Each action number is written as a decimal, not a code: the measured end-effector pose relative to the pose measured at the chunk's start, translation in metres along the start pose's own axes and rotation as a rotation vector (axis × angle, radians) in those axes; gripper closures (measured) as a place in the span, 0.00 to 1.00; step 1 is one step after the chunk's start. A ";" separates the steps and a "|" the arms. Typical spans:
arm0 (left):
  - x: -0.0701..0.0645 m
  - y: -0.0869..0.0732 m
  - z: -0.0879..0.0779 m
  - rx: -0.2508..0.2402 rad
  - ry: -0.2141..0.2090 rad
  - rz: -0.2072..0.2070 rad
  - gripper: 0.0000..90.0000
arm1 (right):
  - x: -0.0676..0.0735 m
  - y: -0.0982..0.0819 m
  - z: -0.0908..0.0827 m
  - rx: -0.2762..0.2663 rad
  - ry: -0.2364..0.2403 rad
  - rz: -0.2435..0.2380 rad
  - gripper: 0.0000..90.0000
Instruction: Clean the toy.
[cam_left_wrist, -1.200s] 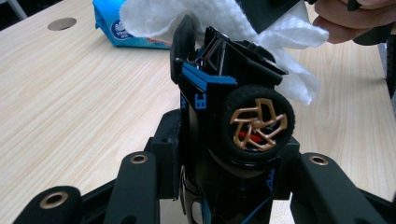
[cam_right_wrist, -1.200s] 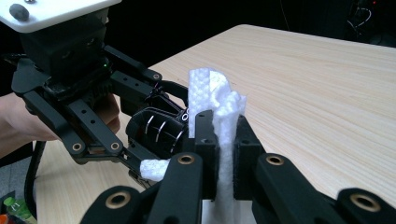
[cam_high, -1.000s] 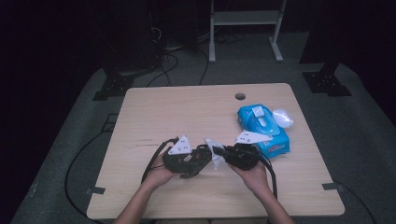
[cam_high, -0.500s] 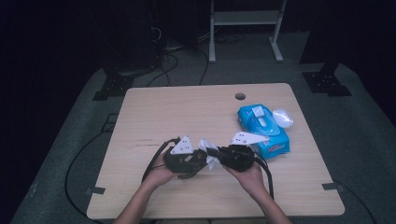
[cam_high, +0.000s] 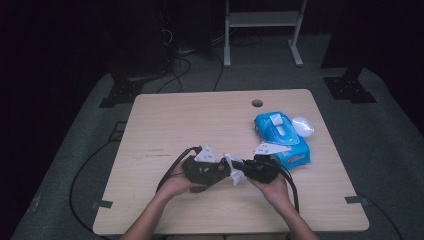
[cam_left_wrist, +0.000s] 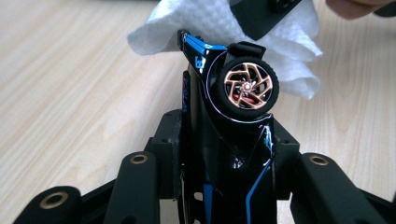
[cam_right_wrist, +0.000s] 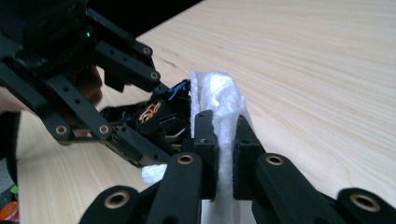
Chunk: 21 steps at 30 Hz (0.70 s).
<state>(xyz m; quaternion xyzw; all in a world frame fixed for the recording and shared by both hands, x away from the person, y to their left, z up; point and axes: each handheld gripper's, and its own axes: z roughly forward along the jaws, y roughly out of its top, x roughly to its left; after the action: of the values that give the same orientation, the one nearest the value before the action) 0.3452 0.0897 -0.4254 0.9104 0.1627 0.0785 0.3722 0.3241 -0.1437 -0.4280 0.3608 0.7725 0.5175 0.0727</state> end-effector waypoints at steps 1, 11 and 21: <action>0.001 0.001 0.001 0.011 -0.002 -0.004 0.64 | -0.002 -0.001 0.000 0.007 -0.003 0.004 0.92; 0.005 0.002 0.013 0.102 -0.012 -0.031 0.63 | -0.008 -0.007 -0.001 0.011 0.000 0.030 0.92; 0.006 -0.003 -0.012 0.014 -0.020 -0.048 0.56 | 0.002 -0.005 0.009 0.022 0.023 0.008 0.92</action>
<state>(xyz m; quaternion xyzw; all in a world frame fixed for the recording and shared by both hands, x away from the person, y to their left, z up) 0.3473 0.1015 -0.4189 0.9095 0.1813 0.0594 0.3693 0.3245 -0.1369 -0.4352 0.3585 0.7775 0.5134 0.0578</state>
